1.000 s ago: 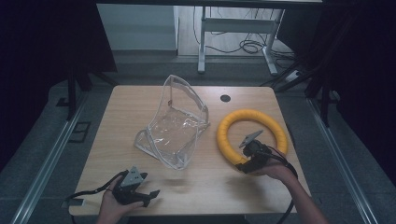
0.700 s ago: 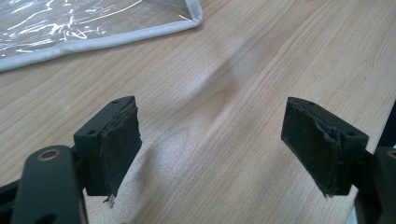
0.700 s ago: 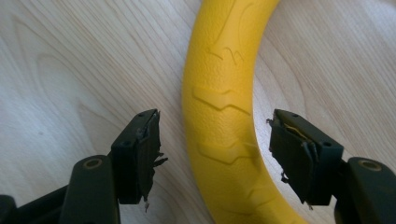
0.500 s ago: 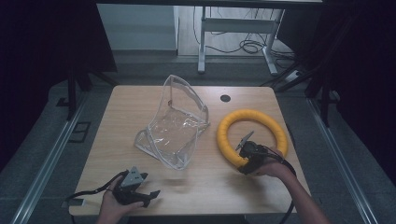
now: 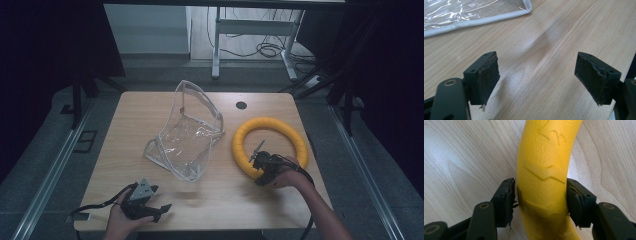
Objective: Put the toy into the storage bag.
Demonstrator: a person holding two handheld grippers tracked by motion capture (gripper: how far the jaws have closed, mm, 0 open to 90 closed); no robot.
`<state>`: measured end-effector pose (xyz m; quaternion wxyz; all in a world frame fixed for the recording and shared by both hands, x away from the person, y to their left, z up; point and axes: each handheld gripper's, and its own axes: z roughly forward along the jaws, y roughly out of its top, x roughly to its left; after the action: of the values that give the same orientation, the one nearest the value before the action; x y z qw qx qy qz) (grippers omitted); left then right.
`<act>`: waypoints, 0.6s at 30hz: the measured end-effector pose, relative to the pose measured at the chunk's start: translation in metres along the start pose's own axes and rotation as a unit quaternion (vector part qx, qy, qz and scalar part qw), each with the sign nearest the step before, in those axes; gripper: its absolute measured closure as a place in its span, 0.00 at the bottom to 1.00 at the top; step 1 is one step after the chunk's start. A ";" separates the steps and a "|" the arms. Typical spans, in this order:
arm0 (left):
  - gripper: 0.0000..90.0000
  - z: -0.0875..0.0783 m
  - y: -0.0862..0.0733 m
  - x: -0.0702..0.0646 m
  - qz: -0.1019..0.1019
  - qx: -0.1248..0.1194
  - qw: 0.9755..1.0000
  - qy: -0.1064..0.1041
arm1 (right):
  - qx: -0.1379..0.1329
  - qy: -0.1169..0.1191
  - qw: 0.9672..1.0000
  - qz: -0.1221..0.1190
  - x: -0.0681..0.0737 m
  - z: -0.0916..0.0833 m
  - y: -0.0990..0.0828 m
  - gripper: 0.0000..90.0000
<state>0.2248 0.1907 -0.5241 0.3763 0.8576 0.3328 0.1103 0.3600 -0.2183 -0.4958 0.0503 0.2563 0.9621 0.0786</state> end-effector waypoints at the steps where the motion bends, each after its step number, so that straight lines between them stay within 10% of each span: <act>1: 0.22 0.000 0.000 0.000 0.000 0.000 1.000 0.000 | 0.000 0.000 1.000 0.000 0.000 0.000 0.000 0.49; 18: 0.22 -0.002 0.000 0.000 0.004 -0.003 1.000 0.003 | 0.052 0.030 0.998 -0.031 -0.010 0.002 0.012 0.57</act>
<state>0.2235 0.1920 -0.5227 0.3770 0.8576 0.3302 0.1157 0.3744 -0.2130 -0.4955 0.0100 0.2264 0.9734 0.0345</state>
